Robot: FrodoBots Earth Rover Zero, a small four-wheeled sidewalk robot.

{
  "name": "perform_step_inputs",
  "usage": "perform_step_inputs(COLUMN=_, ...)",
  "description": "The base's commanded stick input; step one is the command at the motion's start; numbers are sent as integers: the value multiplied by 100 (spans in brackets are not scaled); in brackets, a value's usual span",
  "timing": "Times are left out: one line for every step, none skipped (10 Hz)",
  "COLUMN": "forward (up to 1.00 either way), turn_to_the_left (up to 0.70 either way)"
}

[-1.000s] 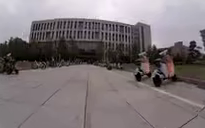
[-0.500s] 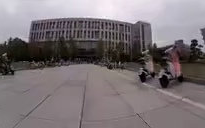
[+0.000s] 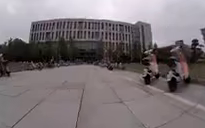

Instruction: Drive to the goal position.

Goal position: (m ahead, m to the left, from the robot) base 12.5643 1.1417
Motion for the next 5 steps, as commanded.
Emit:
perform_step_inputs(forward=70, turn_to_the_left=8)
perform_step_inputs(forward=70, turn_to_the_left=14)
perform_step_inputs(forward=70, turn_to_the_left=14)
perform_step_inputs(forward=70, turn_to_the_left=14)
perform_step_inputs(forward=70, turn_to_the_left=14)
